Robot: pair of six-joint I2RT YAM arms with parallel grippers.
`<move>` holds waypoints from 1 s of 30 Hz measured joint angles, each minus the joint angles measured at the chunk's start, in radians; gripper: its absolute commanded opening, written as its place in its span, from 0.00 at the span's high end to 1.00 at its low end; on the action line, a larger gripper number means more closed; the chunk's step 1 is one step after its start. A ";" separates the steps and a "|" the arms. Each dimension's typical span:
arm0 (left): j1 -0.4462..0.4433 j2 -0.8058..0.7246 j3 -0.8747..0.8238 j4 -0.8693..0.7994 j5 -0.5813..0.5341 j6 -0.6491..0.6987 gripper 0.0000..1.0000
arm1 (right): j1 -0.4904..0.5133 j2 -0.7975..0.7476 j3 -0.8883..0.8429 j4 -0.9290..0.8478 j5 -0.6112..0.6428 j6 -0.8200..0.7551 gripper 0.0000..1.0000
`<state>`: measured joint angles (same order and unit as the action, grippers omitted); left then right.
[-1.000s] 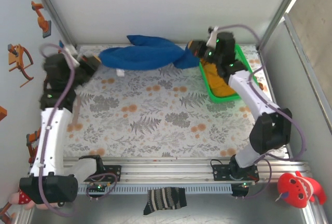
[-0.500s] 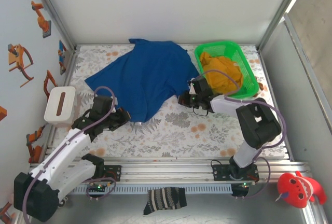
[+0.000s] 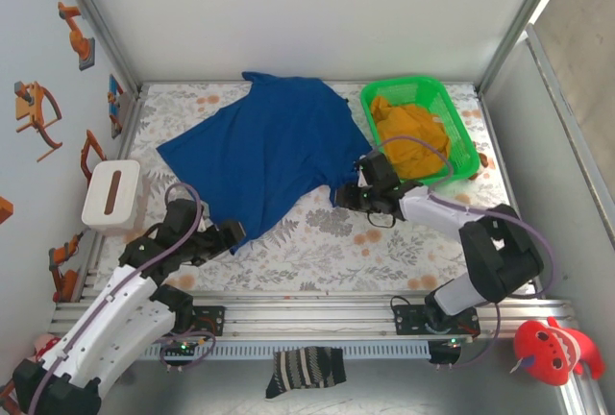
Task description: Fold the inside-out t-shirt
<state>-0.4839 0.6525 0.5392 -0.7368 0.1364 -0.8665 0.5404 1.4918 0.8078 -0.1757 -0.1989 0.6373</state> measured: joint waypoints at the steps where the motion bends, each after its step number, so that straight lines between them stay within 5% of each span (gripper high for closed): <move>1: 0.000 0.004 0.019 -0.012 -0.008 0.008 0.03 | 0.000 -0.010 0.024 -0.032 0.015 -0.011 0.54; 12: 0.032 0.287 0.333 -0.013 -0.068 0.146 0.03 | -0.002 -0.034 0.369 -0.335 0.382 -0.192 0.45; 19: 0.151 0.606 0.504 0.106 -0.048 0.237 0.03 | -0.001 0.052 0.352 -0.420 0.542 -0.224 0.43; 30: 0.297 1.133 0.854 0.161 -0.001 0.354 0.03 | -0.002 -0.027 0.189 -0.443 0.628 -0.202 0.43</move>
<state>-0.1871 1.7855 1.3933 -0.5762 0.1356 -0.5121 0.5388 1.4643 0.9966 -0.6186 0.4290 0.4355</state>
